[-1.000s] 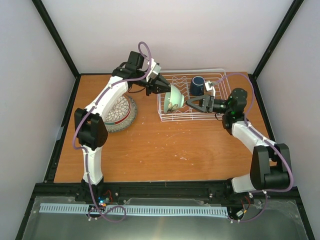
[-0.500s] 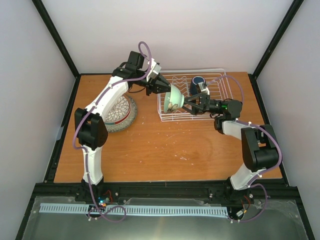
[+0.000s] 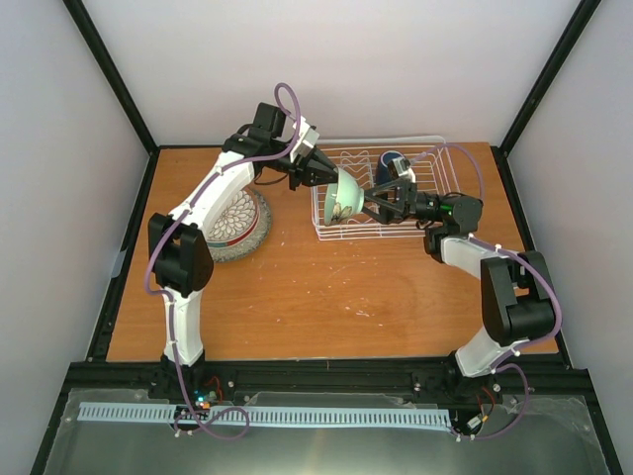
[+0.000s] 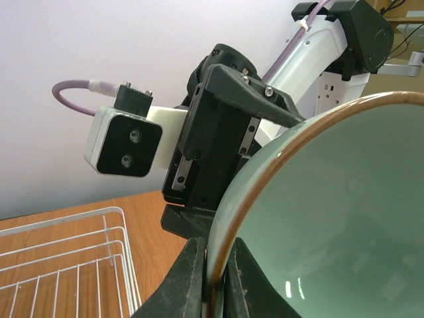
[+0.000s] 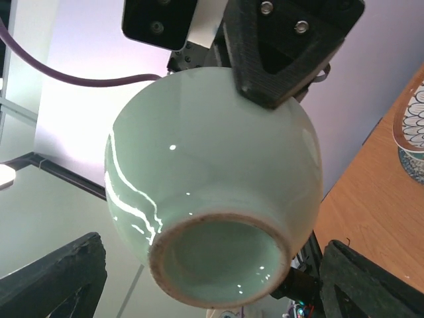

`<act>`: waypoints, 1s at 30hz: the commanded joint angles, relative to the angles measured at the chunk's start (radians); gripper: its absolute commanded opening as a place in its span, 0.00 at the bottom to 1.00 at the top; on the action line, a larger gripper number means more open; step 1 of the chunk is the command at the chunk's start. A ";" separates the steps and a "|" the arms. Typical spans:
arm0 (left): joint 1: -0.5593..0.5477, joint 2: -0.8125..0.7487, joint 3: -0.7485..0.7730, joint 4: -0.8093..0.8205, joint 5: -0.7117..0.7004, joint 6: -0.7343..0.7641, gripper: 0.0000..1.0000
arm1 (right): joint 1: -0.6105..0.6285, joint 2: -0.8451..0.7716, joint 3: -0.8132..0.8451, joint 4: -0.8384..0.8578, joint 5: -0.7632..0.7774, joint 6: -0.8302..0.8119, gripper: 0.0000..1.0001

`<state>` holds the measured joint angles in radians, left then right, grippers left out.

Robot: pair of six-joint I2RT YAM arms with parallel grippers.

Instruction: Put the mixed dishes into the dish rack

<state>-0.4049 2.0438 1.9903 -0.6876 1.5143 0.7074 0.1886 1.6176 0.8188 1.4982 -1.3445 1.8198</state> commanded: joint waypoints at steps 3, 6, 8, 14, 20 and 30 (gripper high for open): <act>-0.006 0.008 0.014 0.020 0.440 -0.007 0.01 | 0.026 -0.033 0.036 0.178 -0.005 0.021 0.86; -0.005 0.011 0.016 0.020 0.440 -0.009 0.00 | 0.036 -0.031 0.031 0.178 -0.008 0.022 0.84; -0.005 0.012 0.017 0.025 0.439 -0.014 0.01 | 0.043 -0.028 0.030 0.178 -0.006 0.021 0.80; -0.004 0.015 0.022 0.045 0.438 -0.038 0.01 | 0.046 -0.021 0.037 0.178 -0.003 0.020 0.65; -0.004 0.022 0.024 0.053 0.439 -0.049 0.01 | 0.046 -0.022 0.043 0.178 0.001 0.024 0.56; -0.006 0.038 0.026 0.052 0.438 -0.057 0.01 | 0.046 -0.008 0.048 0.178 0.017 0.024 0.15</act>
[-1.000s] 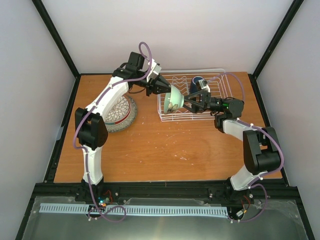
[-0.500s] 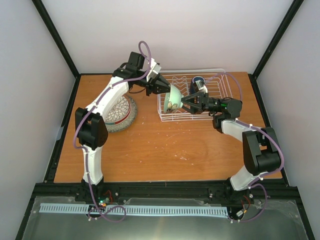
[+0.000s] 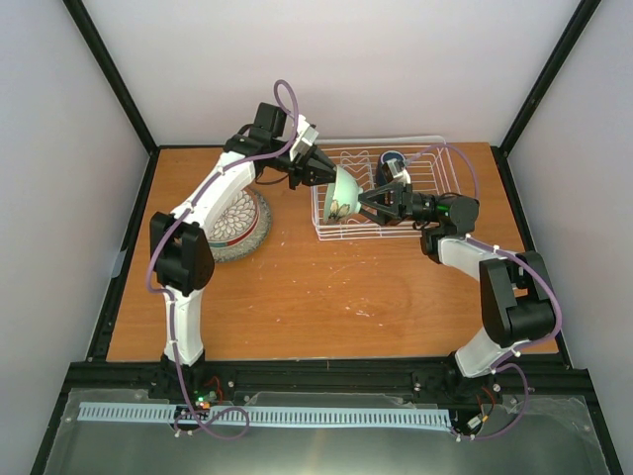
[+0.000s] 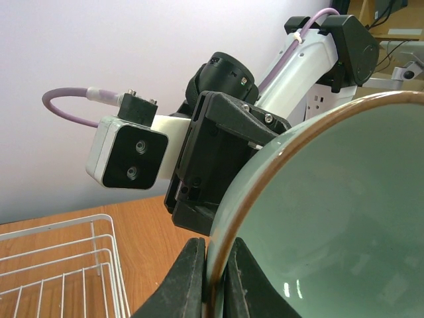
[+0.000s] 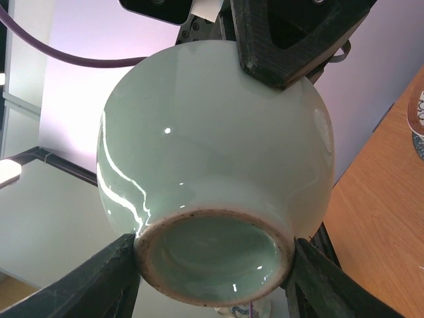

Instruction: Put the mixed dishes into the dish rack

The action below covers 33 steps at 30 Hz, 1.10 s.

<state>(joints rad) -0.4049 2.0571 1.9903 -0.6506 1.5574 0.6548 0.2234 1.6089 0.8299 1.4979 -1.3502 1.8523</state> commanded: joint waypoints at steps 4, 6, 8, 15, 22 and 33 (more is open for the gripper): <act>-0.006 0.034 0.025 0.012 0.395 -0.011 0.06 | 0.012 0.019 0.037 0.179 0.037 -0.015 0.03; -0.005 0.039 0.024 0.012 0.395 -0.012 0.08 | 0.012 0.026 0.035 0.177 0.043 -0.019 0.03; -0.005 0.048 0.025 0.014 0.396 -0.015 0.10 | 0.011 0.034 0.035 0.177 0.050 -0.020 0.03; -0.005 0.092 0.052 0.029 0.391 -0.045 0.18 | -0.032 0.053 0.031 0.177 0.062 -0.025 0.03; 0.001 0.127 0.066 0.123 0.383 -0.145 0.21 | -0.086 0.094 0.032 0.176 0.068 -0.040 0.03; 0.088 0.072 0.007 0.176 0.265 -0.212 0.23 | -0.202 0.121 0.046 0.136 0.061 -0.092 0.03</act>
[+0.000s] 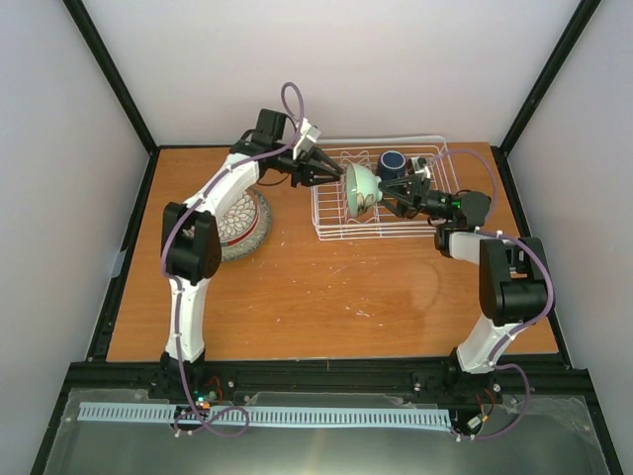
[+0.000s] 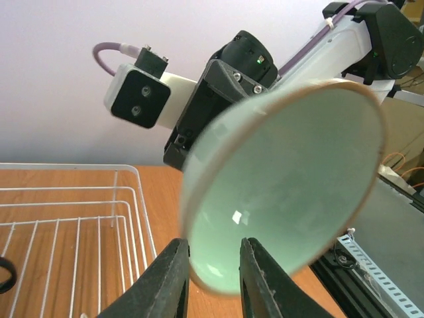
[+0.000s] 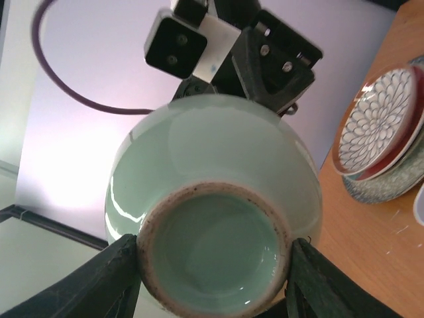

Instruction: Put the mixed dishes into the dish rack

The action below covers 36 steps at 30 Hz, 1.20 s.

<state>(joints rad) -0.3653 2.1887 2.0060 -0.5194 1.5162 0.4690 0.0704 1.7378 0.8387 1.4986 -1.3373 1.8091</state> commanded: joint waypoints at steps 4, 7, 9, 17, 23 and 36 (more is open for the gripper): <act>0.057 -0.049 -0.053 0.230 0.301 -0.171 0.21 | -0.050 -0.007 0.041 0.040 0.052 -0.115 0.03; 0.050 0.023 -0.008 0.470 0.301 -0.397 0.18 | -0.051 -0.003 0.050 -0.037 0.050 -0.167 0.03; 0.049 0.076 0.071 0.486 0.303 -0.444 0.17 | -0.052 -0.005 0.061 -0.125 0.050 -0.231 0.03; 0.095 0.080 0.070 0.559 0.287 -0.505 0.17 | -0.059 -0.116 0.338 -1.398 0.173 -1.178 0.03; 0.157 0.028 -0.001 0.527 0.250 -0.466 0.17 | -0.059 -0.128 0.485 -1.787 0.361 -1.444 0.03; 0.232 -0.113 0.052 -0.309 -0.226 0.169 0.16 | -0.016 -0.177 0.653 -2.240 0.956 -1.635 0.03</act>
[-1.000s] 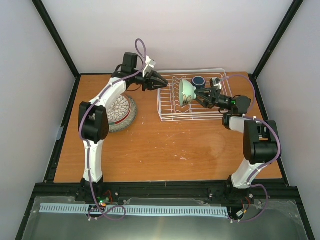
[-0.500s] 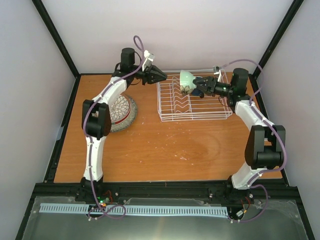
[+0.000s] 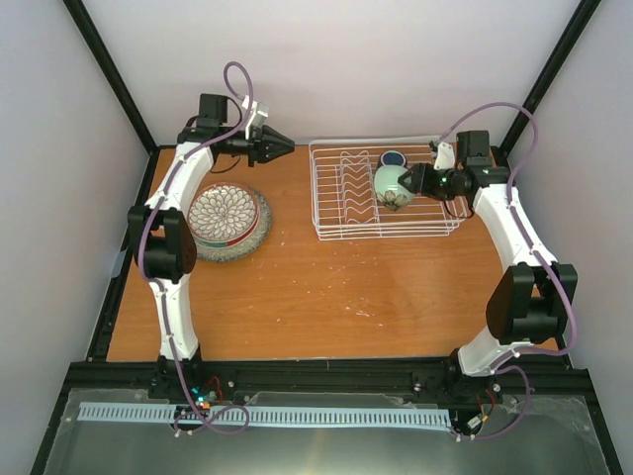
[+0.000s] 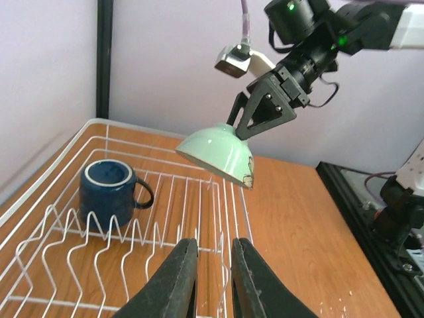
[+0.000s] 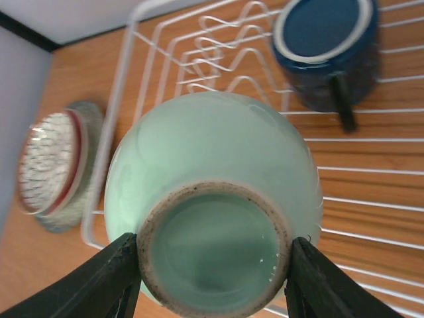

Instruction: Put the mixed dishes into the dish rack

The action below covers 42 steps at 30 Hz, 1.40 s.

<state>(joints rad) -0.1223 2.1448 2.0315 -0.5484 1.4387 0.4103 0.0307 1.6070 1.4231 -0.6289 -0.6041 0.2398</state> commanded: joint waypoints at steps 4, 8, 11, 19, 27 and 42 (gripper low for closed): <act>-0.011 -0.107 -0.036 -0.302 -0.192 0.264 0.16 | 0.051 -0.030 0.134 -0.180 0.383 -0.066 0.03; -0.011 -0.122 -0.077 -0.302 -0.204 0.270 0.15 | 0.087 0.014 0.181 -0.224 0.522 -0.065 0.03; -0.011 -0.129 -0.093 -0.315 -0.236 0.279 0.15 | 0.122 0.061 0.198 -0.227 0.606 -0.061 0.03; -0.005 -0.172 -0.141 -0.322 -0.392 0.270 0.14 | 0.168 0.194 0.252 -0.220 0.736 -0.056 0.03; 0.023 -0.274 -0.237 -0.223 -0.615 0.170 0.19 | 0.169 0.260 0.257 -0.205 0.792 -0.068 0.03; 0.099 -0.355 -0.350 -0.160 -0.957 0.038 0.32 | 0.169 0.392 0.250 -0.196 0.763 -0.099 0.03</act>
<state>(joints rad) -0.0807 1.8202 1.6905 -0.7013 0.5793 0.4896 0.1963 1.9892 1.6466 -0.8497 0.1444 0.1600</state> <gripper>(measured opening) 0.310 0.551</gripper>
